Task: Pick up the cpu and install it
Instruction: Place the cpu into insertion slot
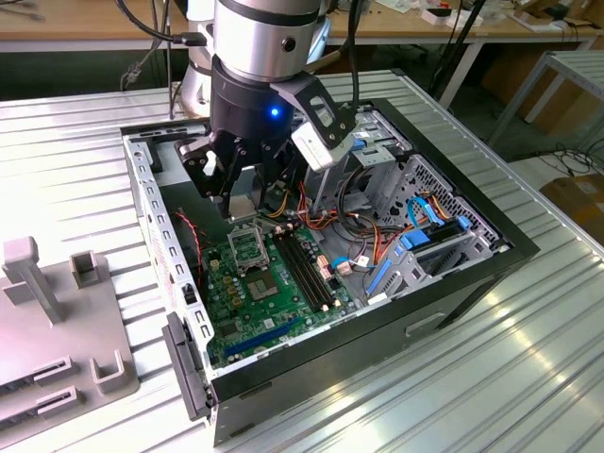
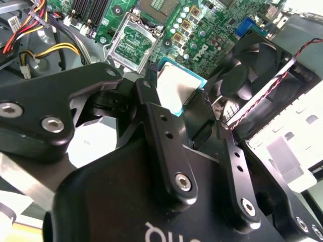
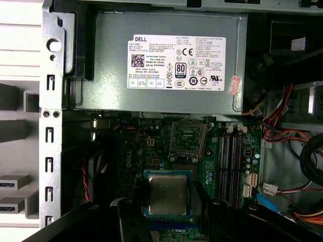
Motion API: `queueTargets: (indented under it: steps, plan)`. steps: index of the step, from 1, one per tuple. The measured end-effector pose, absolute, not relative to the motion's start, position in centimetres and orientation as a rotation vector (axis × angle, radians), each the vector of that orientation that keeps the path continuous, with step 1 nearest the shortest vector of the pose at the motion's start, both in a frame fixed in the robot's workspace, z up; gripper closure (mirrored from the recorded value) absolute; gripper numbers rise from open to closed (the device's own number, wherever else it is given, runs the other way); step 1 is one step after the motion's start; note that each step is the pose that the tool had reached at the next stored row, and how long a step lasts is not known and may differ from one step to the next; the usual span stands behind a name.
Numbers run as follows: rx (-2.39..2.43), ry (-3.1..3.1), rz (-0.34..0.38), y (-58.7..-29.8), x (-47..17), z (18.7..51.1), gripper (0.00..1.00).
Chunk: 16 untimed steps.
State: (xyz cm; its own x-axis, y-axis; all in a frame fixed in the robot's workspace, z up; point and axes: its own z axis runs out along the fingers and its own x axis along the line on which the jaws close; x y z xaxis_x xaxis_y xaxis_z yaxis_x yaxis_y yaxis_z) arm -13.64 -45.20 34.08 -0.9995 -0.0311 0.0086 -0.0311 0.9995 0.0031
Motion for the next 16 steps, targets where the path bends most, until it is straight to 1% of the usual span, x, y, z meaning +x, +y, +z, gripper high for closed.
queueTargets:
  steps: [4, 6, 9, 16]
  plan:
    - [0.049, -3.133, -0.006, -45.2, -13.6, 34.0, 0.53]
    - [0.049, -3.132, -0.006, -45.2, -13.2, 32.0, 0.53]
    - [0.049, -3.133, -0.006, -45.2, -13.2, 31.4, 0.53]
    - [0.049, -3.133, -0.006, -45.2, -13.2, 31.3, 0.53]
